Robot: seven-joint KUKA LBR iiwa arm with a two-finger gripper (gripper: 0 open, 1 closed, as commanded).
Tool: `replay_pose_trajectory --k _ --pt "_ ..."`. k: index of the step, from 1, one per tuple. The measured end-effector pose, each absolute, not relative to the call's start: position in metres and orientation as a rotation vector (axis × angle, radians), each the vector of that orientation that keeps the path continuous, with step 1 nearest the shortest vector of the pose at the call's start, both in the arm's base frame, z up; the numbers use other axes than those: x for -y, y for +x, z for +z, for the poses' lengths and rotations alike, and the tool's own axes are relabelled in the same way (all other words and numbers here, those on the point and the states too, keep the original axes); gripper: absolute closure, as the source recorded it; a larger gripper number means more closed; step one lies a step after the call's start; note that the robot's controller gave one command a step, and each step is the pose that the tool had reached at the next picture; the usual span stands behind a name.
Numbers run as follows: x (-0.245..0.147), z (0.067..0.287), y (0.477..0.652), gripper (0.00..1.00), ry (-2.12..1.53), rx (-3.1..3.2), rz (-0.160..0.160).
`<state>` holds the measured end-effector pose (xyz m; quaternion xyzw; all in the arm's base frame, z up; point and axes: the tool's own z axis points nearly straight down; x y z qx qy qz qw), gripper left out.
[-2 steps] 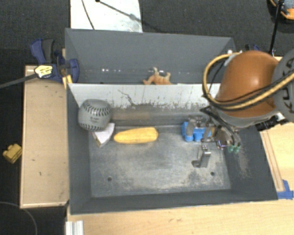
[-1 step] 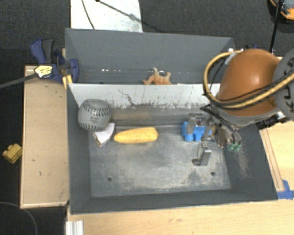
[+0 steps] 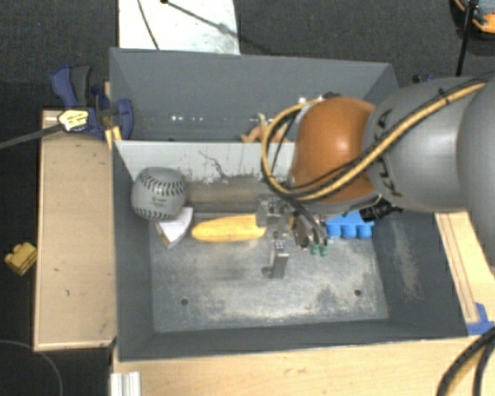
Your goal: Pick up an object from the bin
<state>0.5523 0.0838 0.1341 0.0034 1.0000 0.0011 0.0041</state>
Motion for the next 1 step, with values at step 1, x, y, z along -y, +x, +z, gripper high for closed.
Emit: replay_pose_trajectory --k 1 --pt "-0.0980 0.1193 0.5673 0.00 -0.016 -3.145 0.005"
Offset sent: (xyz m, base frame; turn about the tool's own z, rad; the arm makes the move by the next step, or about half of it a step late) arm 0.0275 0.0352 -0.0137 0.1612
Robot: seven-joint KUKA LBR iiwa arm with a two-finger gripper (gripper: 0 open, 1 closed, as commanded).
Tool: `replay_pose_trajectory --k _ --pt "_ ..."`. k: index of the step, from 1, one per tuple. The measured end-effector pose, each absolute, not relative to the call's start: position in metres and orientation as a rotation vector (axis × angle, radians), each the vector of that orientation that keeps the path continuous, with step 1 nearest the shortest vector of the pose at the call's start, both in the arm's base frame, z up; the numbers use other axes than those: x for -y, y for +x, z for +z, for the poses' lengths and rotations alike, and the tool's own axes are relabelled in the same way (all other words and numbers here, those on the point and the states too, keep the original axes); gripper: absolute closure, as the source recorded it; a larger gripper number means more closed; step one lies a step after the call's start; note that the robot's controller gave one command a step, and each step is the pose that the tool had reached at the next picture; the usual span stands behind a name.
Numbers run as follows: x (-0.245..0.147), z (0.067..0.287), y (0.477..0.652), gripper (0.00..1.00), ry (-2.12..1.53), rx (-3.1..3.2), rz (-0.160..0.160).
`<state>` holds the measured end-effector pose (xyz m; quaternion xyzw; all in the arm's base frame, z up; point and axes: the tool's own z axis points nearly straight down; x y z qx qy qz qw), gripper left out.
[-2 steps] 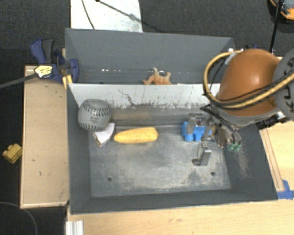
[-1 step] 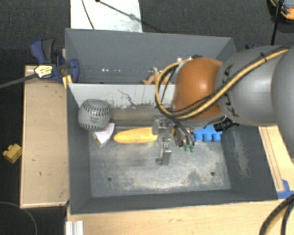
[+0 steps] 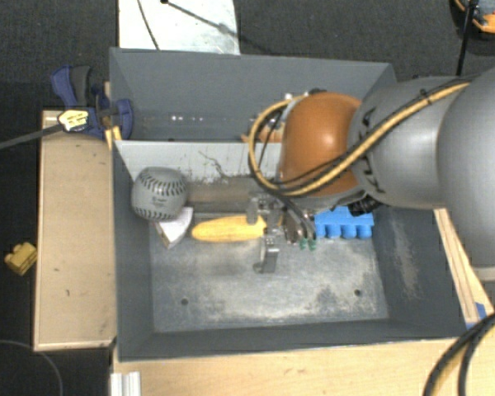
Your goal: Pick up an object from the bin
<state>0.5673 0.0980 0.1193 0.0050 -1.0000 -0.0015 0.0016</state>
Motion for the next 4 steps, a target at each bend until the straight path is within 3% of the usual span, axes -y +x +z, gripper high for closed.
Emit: replay_pose_trajectory --k 1,2,3,4 --pt "-0.105 0.125 0.578 0.00 -0.186 3.141 -0.002" --pt "-0.128 0.078 0.571 0.00 -0.033 3.154 -0.004" --pt "-0.134 0.061 0.578 1.00 -0.106 3.168 -0.011" --pt "-0.134 0.062 0.578 1.00 -0.118 3.166 -0.011"
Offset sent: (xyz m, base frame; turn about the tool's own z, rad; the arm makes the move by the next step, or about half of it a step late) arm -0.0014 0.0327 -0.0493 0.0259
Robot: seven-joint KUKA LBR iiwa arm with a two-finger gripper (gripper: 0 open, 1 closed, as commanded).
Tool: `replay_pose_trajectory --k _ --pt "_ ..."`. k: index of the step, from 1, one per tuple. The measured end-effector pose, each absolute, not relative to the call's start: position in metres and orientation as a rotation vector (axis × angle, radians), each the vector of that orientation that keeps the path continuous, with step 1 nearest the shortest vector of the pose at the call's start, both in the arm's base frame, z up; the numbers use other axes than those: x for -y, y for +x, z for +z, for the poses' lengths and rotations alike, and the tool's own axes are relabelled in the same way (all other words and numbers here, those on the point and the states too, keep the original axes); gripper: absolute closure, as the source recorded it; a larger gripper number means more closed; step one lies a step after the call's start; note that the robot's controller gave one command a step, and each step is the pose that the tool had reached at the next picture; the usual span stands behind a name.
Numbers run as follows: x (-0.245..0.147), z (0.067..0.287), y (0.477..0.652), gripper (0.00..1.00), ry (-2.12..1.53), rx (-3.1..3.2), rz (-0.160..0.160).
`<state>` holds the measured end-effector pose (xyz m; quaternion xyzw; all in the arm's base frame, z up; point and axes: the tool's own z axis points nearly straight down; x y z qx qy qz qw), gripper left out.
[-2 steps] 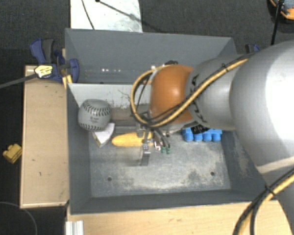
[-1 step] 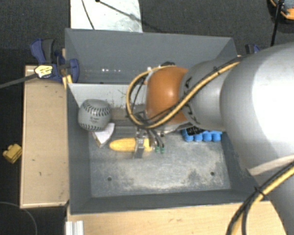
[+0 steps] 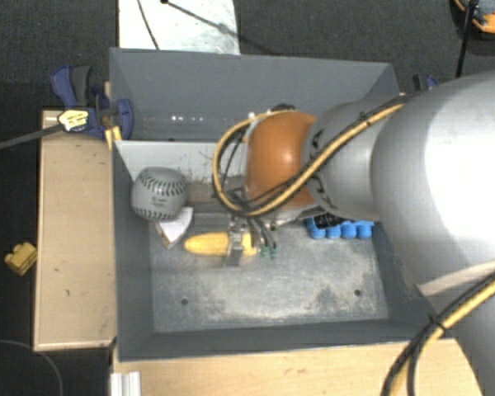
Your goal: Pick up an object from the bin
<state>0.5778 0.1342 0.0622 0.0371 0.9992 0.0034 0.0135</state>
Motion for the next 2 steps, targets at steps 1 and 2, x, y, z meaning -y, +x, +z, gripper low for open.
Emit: replay_pose_trajectory --k 1,2 --pt "-0.1341 0.0652 0.5778 1.00 0.120 -3.119 0.009" --pt "-0.1337 0.0745 0.5754 1.00 0.118 -3.132 0.004"
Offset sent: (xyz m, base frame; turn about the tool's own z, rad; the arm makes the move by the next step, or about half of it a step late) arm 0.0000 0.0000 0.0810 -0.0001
